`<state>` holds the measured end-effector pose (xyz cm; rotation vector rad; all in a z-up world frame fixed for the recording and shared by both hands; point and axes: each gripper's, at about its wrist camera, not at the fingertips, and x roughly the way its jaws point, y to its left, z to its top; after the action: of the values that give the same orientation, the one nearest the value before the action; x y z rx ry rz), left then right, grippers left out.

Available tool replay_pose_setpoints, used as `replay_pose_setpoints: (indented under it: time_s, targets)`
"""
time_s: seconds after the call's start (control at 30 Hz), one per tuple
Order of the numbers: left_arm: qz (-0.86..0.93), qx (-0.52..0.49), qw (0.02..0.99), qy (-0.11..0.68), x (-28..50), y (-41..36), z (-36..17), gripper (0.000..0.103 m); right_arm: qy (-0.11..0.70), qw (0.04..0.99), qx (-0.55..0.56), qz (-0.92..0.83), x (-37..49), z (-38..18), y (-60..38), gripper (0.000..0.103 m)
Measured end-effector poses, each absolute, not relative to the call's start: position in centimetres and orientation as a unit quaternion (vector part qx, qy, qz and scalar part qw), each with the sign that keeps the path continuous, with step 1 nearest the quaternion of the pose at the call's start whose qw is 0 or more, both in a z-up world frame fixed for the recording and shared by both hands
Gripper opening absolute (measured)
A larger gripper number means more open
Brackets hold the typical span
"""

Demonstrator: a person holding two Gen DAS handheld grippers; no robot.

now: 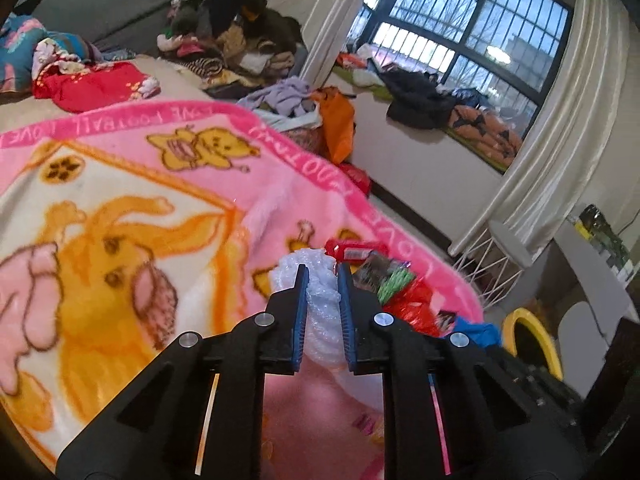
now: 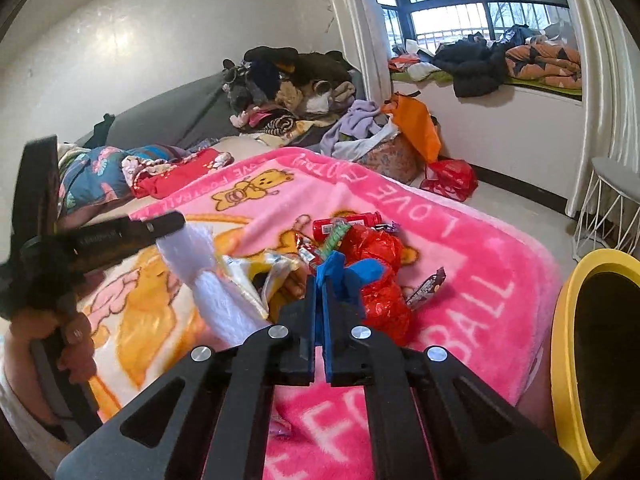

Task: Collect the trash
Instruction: 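Carry the bubble wrap and blue cloth over the yellow bin with both tools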

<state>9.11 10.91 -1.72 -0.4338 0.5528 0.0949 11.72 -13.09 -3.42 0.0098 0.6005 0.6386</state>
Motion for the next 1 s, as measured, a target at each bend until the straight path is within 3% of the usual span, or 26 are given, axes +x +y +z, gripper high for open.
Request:
replay_pose_setpoints:
  time_s: [0.57,1.0]
  targets:
    - [-0.032,-0.216,0.957,0.193,8.4,8.3,4.4,0.009,0.262,0.92,0.041,0.287,11.5,-1.2,-15.9,0.003]
    - [-0.072,-0.188,0.958,0.203,9.7,4.1,4.7,0.009,0.239,0.935,0.071,0.253,11.6,0.5,-20.1,0.003]
